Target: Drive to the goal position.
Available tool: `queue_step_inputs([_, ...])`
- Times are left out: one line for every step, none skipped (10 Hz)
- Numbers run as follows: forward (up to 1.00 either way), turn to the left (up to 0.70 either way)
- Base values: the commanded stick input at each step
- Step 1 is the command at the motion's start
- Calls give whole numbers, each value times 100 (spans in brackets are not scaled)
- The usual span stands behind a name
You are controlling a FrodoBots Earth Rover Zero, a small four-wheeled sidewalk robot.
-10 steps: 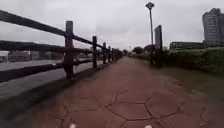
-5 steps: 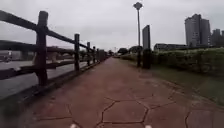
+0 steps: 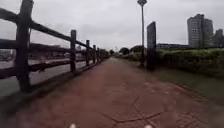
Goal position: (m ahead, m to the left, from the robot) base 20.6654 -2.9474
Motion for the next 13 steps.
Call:
queue_step_inputs([100,0])
queue_step_inputs([100,0])
queue_step_inputs([100,-39])
queue_step_inputs([100,-40])
queue_step_inputs([100,-40])
queue_step_inputs([100,-40])
queue_step_inputs([100,-40])
queue_step_inputs([100,0])
queue_step_inputs([100,0])
queue_step_inputs([100,0])
queue_step_inputs([100,0])
queue_step_inputs([100,0])
queue_step_inputs([100,0])
